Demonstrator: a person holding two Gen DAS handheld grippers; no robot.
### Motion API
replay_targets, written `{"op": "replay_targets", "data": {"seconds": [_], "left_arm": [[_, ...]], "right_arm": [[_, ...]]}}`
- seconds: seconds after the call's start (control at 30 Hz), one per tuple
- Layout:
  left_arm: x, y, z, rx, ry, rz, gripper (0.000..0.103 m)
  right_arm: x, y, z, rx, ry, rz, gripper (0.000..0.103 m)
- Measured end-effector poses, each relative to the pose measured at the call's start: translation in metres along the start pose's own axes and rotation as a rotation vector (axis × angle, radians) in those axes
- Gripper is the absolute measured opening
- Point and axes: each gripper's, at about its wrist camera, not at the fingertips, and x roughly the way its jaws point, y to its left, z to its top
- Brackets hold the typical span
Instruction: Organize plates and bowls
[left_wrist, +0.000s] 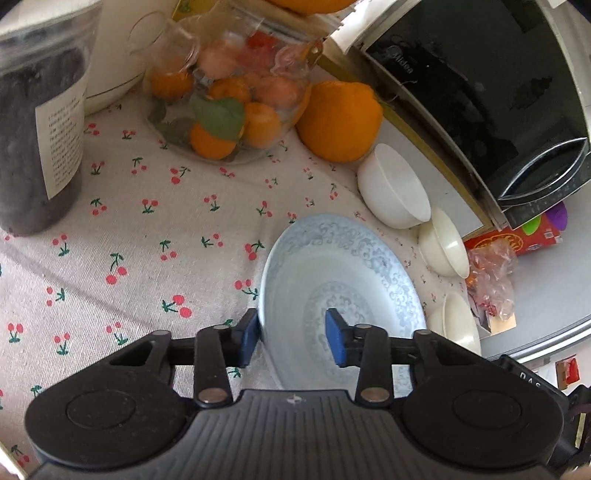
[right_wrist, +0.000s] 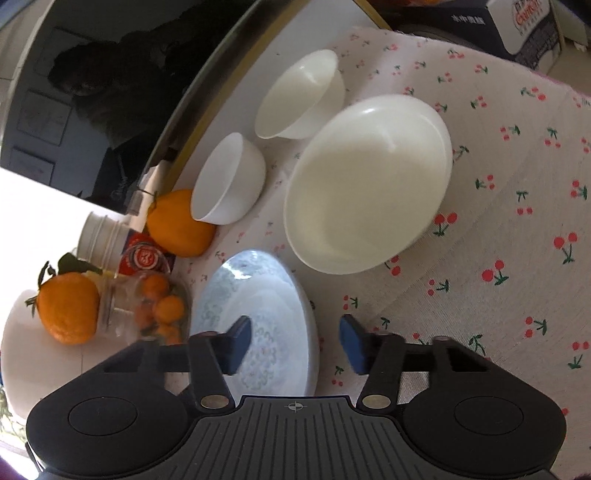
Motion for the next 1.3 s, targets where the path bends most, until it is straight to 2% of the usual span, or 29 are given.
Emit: {"op": "replay_targets", "data": {"seconds": [0.17, 0.23, 0.3, 0.5, 0.67, 0.93, 1.3], "left_arm": [[-0.001, 0.007, 0.002, -0.043, -0.003, 0.000, 0.019], [-0.002, 0.011, 0.002, -0.063, 0.002, -0.001, 0.013], [-0.003, 0.014, 0.003, -0.072, 0.006, -0.001, 0.012], [-0.008, 0.003, 0.000, 0.013, 0.002, 0.032, 0.010], [-0.014, -0.006, -0.002, 0.076, 0.018, 0.021, 0.011], [-0.018, -0.011, -0.014, 0.174, 0.092, 0.046, 0.011], [-0.019, -0.020, -0.027, 0.248, 0.127, 0.068, 0.011]], "right_arm": [[0.005, -0.005, -0.001, 0.012, 0.004, -0.001, 0.023], [0.006, -0.005, -0.001, 0.007, 0.007, -0.005, 0.018], [0.006, -0.004, -0.002, -0.002, 0.004, -0.011, 0.014], [0.002, 0.006, -0.004, -0.082, -0.007, -0.051, 0.012], [-0.006, 0.011, -0.003, -0.108, -0.017, -0.069, 0.012], [-0.021, 0.012, -0.009, -0.161, 0.039, -0.107, 0.012], [-0.030, 0.004, -0.014, -0.140, 0.086, -0.153, 0.012]]}}
